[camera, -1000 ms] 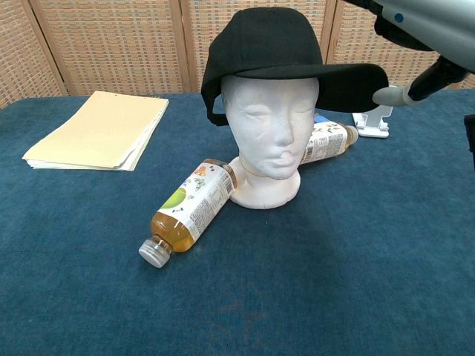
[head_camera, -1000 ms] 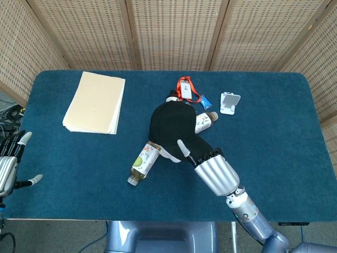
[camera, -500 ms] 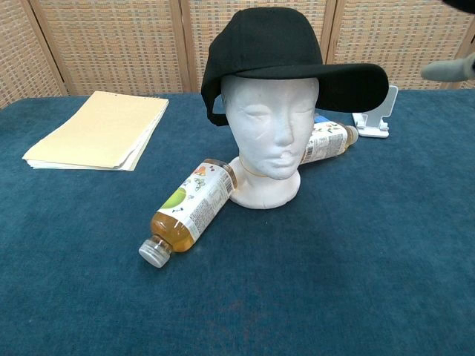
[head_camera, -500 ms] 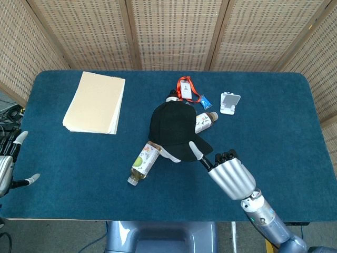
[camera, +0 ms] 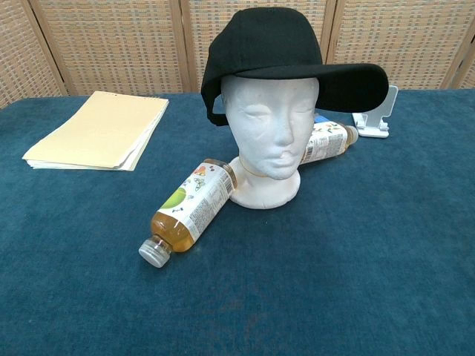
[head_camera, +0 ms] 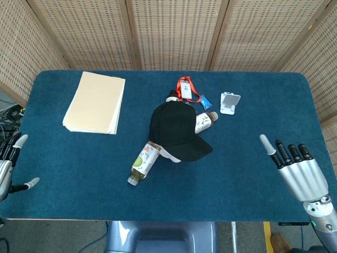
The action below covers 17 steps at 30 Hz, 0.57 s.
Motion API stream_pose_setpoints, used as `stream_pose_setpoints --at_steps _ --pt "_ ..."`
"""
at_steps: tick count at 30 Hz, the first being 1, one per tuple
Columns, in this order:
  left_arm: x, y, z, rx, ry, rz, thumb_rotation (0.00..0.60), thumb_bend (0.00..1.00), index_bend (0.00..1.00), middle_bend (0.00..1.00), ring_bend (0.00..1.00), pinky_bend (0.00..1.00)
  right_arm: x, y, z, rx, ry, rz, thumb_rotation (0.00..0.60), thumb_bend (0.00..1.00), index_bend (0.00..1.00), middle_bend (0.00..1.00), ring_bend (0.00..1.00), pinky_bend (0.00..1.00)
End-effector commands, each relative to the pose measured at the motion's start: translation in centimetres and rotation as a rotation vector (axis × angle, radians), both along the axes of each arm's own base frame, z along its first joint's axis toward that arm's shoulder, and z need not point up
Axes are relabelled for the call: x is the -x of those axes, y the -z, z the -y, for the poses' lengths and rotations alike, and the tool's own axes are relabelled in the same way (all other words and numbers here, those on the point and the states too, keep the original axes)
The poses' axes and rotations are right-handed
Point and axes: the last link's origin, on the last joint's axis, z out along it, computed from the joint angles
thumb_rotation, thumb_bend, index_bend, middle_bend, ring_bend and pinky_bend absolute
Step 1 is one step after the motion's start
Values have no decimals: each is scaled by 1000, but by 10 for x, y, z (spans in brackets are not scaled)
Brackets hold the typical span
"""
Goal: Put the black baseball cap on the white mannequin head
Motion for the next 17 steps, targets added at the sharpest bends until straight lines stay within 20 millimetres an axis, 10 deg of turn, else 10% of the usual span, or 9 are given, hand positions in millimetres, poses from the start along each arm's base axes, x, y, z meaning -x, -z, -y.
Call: stream_pose_setpoints --at_steps 1,17 --pt "0 1 2 -1 -1 -1 600 0 0 0 0 0 42 0 -12 -74 286 200 600 0 0 0 0 1" --pt "3 6 7 9 4 -27 600 0 0 0 0 0 64 45 -31 -199 522 295 600 0 0 0 0 0"
